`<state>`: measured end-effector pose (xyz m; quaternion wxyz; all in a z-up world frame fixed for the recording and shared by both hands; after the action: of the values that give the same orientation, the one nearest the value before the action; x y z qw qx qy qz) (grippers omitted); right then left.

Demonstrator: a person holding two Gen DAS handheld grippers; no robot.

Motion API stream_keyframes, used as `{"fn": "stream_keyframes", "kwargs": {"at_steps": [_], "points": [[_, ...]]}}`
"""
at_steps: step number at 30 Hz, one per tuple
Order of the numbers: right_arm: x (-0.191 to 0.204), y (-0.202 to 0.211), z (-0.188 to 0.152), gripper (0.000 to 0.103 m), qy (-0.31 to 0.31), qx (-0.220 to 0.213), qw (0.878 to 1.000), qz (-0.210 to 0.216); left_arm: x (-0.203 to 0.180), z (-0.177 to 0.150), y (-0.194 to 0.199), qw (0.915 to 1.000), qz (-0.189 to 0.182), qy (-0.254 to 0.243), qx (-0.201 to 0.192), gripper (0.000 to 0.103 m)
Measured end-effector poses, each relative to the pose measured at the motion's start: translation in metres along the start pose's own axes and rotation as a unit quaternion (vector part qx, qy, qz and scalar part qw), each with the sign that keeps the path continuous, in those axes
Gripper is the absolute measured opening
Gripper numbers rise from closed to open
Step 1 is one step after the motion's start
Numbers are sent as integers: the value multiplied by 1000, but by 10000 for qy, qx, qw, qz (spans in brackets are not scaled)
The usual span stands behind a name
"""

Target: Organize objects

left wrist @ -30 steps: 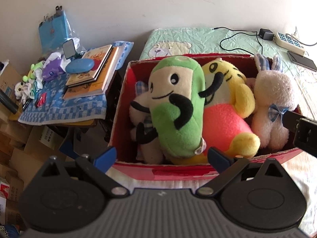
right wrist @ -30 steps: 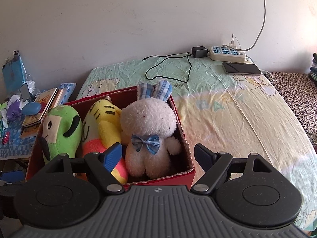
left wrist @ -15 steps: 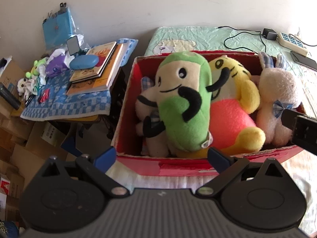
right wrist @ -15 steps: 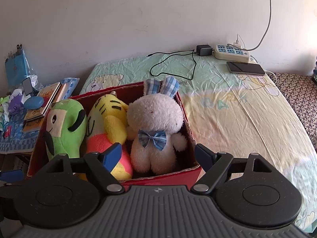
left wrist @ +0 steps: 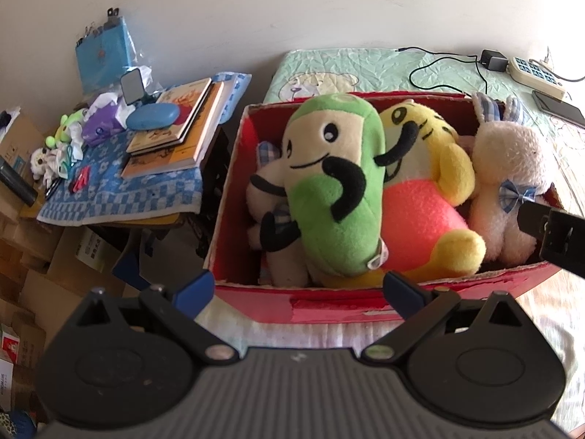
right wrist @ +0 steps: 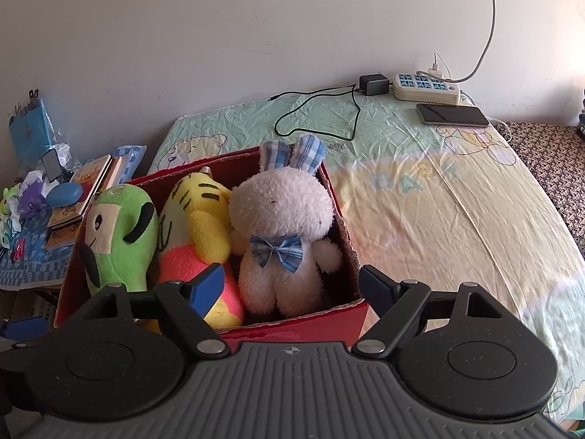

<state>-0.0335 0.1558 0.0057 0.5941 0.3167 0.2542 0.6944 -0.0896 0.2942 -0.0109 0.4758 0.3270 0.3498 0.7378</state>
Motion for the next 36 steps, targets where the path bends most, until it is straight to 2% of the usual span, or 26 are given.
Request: {"fn": "stream_keyframes", "kwargs": {"at_steps": [36], "points": [[4, -13, -1, 83, -9, 126, 9999, 39, -4, 10, -17, 9998, -131, -48, 110, 100]]}}
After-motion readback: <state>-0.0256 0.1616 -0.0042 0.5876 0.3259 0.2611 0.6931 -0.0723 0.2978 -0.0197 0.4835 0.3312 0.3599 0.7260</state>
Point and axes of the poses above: each gripper's, at about its wrist camera, not at the fingertips, and y roughly against the way its jaws point, x to its left, z to its top, the point moved 5 cm from there along -y, roughly the way its jaws point, and after that the axes turned 1 degree about -z, right-handed, at the moved point
